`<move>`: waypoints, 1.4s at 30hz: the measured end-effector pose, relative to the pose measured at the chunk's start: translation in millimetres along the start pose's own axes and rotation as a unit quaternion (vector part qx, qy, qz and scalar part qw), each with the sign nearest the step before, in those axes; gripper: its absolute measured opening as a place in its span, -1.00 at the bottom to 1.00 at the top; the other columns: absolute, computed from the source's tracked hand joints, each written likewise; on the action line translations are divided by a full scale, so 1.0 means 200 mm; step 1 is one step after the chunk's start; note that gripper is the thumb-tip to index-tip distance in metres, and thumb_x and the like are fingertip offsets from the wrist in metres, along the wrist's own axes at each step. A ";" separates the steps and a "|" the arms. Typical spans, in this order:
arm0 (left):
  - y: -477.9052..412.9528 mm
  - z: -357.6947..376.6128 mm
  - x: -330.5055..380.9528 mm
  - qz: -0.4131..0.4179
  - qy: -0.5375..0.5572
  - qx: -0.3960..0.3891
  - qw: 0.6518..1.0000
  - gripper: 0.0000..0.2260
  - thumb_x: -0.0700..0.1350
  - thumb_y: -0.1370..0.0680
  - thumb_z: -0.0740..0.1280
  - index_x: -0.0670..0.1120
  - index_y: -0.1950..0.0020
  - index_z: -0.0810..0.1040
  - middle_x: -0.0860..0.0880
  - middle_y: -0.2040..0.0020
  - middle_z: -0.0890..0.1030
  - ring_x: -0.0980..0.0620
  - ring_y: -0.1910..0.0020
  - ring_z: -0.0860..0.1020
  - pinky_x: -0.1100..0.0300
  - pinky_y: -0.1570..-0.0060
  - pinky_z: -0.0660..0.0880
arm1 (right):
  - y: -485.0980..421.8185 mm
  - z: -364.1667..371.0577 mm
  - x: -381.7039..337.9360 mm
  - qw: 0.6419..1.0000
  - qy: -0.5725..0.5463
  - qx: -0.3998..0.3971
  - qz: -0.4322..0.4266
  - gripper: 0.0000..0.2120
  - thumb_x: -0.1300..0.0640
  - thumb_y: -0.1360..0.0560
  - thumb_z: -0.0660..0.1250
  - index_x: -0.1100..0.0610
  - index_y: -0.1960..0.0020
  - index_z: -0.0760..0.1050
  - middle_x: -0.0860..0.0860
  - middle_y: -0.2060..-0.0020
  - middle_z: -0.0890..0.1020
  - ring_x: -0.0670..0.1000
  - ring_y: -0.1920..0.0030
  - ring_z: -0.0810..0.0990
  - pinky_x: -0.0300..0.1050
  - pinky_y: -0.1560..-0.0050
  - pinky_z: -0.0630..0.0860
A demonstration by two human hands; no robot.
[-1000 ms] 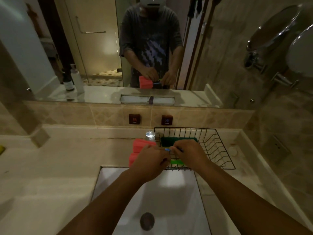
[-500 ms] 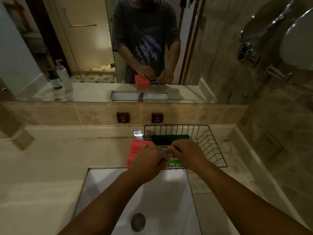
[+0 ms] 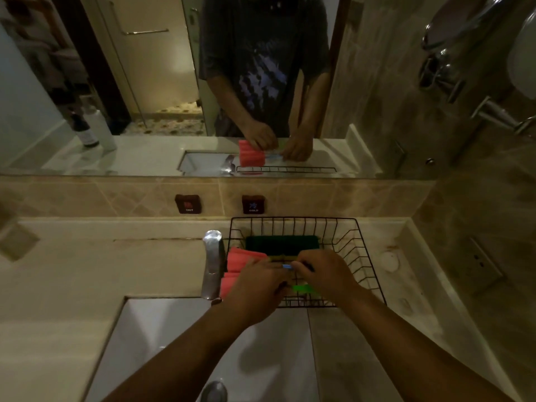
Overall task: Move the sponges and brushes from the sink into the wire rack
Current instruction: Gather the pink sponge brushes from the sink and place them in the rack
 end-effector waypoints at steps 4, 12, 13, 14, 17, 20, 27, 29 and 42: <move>-0.05 0.09 -0.03 -0.001 0.019 -0.015 1.000 -0.92 -0.15 -0.51 0.36 0.03 0.06 0.59 0.05 0.01 0.67 0.07 0.03 0.57 0.19 0.02 0.44 | -0.04 0.08 0.14 0.999 -0.014 -0.025 0.019 -0.81 -0.05 -0.56 0.25 -0.04 0.18 0.53 -0.11 0.35 0.56 -0.16 0.35 0.50 -0.21 0.36 0.39; -0.09 0.29 -0.14 -0.036 0.055 -0.047 0.997 -0.90 -0.14 -0.57 0.30 -0.03 0.02 0.61 0.03 -0.08 0.64 0.07 0.02 0.57 0.16 -0.06 0.49 | -0.13 0.25 0.28 0.998 0.005 -0.064 0.020 -0.82 -0.01 -0.57 0.26 0.02 0.16 0.53 -0.09 0.35 0.52 -0.15 0.36 0.45 -0.29 0.39 0.19; -0.10 0.30 -0.15 -0.036 0.066 -0.046 0.996 -0.90 -0.15 -0.56 0.31 -0.04 -0.01 0.61 0.02 -0.09 0.65 0.06 0.02 0.58 0.17 -0.04 0.51 | -0.14 0.27 0.30 0.997 0.003 -0.072 0.023 -0.83 0.01 -0.57 0.26 0.02 0.15 0.53 -0.07 0.33 0.53 -0.14 0.35 0.46 -0.29 0.38 0.20; -0.11 0.32 -0.16 -0.038 0.071 -0.047 0.996 -0.90 -0.16 -0.56 0.31 -0.05 -0.02 0.61 0.00 -0.08 0.65 0.06 0.02 0.58 0.20 -0.01 0.51 | -0.15 0.29 0.32 0.997 0.002 -0.076 0.025 -0.83 0.03 -0.57 0.26 0.03 0.15 0.53 -0.06 0.32 0.54 -0.12 0.33 0.47 -0.28 0.37 0.22; -0.12 0.38 -0.21 -0.050 0.063 -0.053 0.995 -0.88 -0.14 -0.58 0.30 -0.02 -0.06 0.61 0.00 -0.08 0.65 0.06 -0.04 0.57 0.33 -0.02 0.34 | -0.18 0.36 0.37 0.995 -0.001 -0.091 0.029 -0.83 0.08 -0.54 0.27 0.08 0.20 0.53 -0.01 0.33 0.55 -0.04 0.32 0.51 -0.20 0.38 0.33; -0.14 0.44 -0.24 -0.049 0.062 -0.058 0.995 -0.85 -0.13 -0.57 0.31 -0.01 -0.12 0.60 0.00 -0.12 0.65 0.05 -0.09 0.57 0.31 -0.06 0.34 | -0.21 0.43 0.42 0.992 -0.006 -0.117 0.037 -0.80 0.09 -0.52 0.26 -0.02 0.29 0.45 -0.11 0.40 0.46 -0.05 0.36 0.49 -0.19 0.40 0.29; -0.17 0.59 -0.28 -0.049 0.058 -0.123 0.989 -0.80 -0.10 -0.62 0.23 -0.03 -0.23 0.53 -0.05 -0.12 0.64 0.00 -0.04 0.61 0.10 -0.04 0.56 | -0.21 0.53 0.52 0.984 -0.022 -0.162 0.066 -0.85 -0.08 -0.55 0.24 -0.10 0.19 0.44 -0.09 0.23 0.52 -0.03 0.19 0.52 -0.15 0.23 0.38; -0.18 0.61 -0.28 -0.044 0.066 -0.135 0.988 -0.79 -0.10 -0.62 0.25 -0.02 -0.24 0.53 -0.05 -0.12 0.64 0.03 -0.01 0.61 0.12 -0.03 0.57 | -0.21 0.54 0.54 0.984 -0.019 -0.161 0.071 -0.84 -0.05 -0.56 0.24 -0.05 0.17 0.48 -0.02 0.17 0.57 0.02 0.15 0.55 -0.14 0.21 0.41; -0.21 0.71 -0.34 -0.032 0.057 -0.165 0.984 -0.85 -0.13 -0.59 0.30 -0.06 -0.14 0.57 -0.07 0.02 0.65 0.00 0.10 0.62 0.09 0.08 0.59 | -0.22 0.54 0.53 0.990 -0.016 -0.123 0.061 -0.86 0.04 -0.56 0.29 0.01 -0.05 0.59 0.06 -0.08 0.59 0.11 -0.04 0.56 -0.17 0.09 0.31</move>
Point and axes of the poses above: each hand's wrist, its own y-axis away from the middle knuckle, its own z-axis out of the palm, x = y × z, the point moved 7 cm from there along -y, towards the middle knuckle
